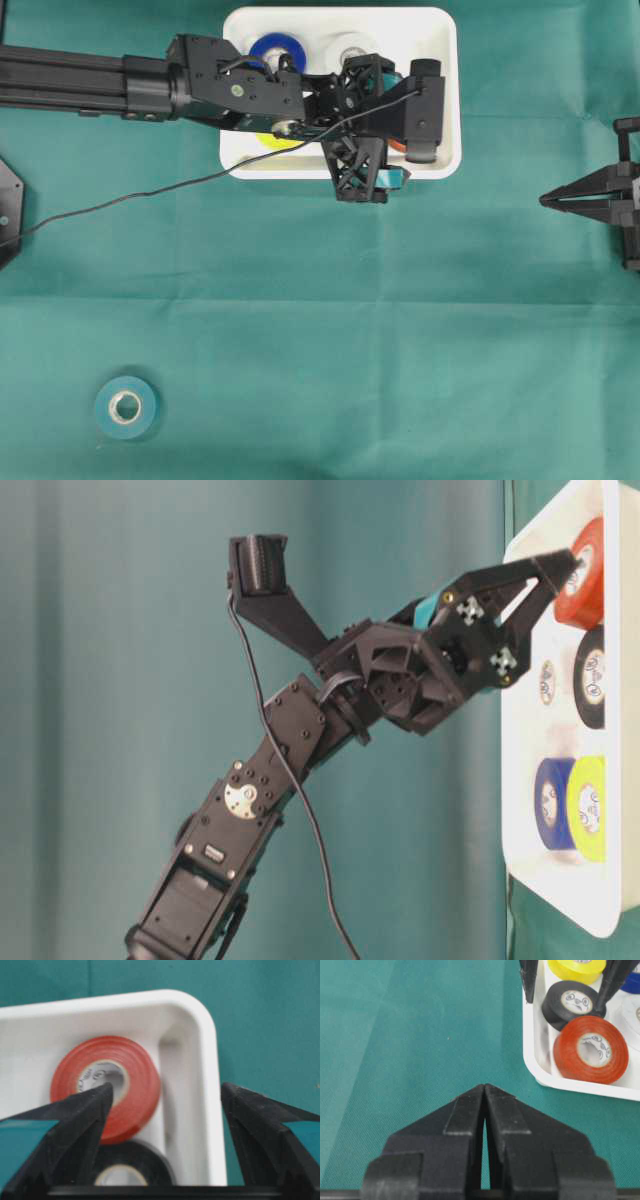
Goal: Put the tape into the white case with the left arm.
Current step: 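Lift the red tape and carry it into the tray's right side, then release the red tape and retract the left gripper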
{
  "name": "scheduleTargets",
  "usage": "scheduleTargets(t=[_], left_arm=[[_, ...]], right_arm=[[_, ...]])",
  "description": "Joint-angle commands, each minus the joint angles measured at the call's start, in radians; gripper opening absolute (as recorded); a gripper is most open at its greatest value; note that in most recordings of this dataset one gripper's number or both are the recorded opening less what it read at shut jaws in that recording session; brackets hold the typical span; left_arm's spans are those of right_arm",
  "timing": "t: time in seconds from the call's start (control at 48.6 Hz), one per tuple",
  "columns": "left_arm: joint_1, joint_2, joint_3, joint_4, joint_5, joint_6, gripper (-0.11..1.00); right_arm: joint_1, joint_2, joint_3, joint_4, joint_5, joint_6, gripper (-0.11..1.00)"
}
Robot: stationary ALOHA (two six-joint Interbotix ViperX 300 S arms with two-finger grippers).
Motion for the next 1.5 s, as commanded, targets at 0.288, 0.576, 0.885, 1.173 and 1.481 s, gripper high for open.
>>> scheduleTargets(t=[0.288, 0.576, 0.885, 1.173, 1.481], left_arm=[[-0.032, -0.202, 0.121, -0.002, -0.008, -0.006, 0.86], [-0.044, -0.359, 0.29, -0.002, -0.006, -0.008, 0.86], [-0.046, -0.509, 0.451, -0.003, -0.008, -0.008, 0.86], [-0.044, -0.626, 0.581, -0.005, -0.009, -0.012, 0.86], [-0.048, -0.802, 0.746, -0.005, -0.089, -0.037, 0.84]], right_arm=[[0.0, 0.008, -0.011, 0.0, -0.009, 0.002, -0.09], [0.0, 0.008, -0.011, 0.0, -0.009, 0.002, -0.09], [0.0, 0.006, -0.011, 0.0, -0.006, 0.002, -0.09], [0.0, 0.006, -0.012, 0.0, -0.006, 0.003, -0.09], [0.0, 0.006, -0.012, 0.0, -0.005, 0.003, -0.09]])
